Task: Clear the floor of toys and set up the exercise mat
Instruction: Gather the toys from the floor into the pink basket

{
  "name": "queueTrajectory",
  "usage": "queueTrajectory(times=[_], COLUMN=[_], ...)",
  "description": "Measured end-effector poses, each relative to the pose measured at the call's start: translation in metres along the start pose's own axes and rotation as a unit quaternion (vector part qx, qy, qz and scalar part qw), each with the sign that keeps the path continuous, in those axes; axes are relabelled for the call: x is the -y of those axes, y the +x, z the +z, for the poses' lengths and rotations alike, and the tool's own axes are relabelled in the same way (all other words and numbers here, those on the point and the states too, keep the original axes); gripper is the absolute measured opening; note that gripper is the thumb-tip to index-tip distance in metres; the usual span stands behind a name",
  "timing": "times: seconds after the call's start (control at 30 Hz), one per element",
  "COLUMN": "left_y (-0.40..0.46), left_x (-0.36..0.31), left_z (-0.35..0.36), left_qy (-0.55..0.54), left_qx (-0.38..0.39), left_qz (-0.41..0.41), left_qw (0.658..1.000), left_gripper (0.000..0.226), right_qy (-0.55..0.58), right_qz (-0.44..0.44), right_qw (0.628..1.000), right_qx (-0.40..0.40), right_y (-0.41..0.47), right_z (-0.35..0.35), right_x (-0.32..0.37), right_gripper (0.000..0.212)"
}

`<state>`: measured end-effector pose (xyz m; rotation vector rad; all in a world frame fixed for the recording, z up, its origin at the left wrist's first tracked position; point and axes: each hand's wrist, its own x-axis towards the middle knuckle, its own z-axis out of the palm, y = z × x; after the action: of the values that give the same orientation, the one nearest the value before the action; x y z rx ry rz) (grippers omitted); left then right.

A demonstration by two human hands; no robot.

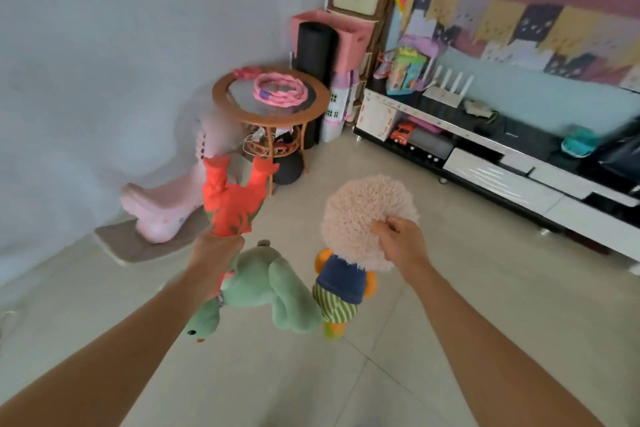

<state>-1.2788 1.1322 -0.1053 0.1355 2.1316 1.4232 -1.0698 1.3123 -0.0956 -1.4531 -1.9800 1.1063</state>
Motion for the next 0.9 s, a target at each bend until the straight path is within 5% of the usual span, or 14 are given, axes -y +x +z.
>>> queueTrajectory(times=[0.27,0.9], left_y=[0.049,0.167], left_x=[-0.052,-0.212], left_z=[0.067,0.333], left_qy=[0.02,-0.01], left_qx=[0.052,0.086], left_qz=[0.012,0.018], left_qw=[0.998,0.996], left_gripper=[0.01,0.015], right_qy=[-0.005,0.002], right_qz=[0.02,0.014], right_qw=[0.998,0.998], right_qx=[-0.055,-0.062], right_y=[0.06,0.36], right_z=[-0.034,-0.151], right_x=[-0.01,-0.037], right_gripper=[0.037,0.035])
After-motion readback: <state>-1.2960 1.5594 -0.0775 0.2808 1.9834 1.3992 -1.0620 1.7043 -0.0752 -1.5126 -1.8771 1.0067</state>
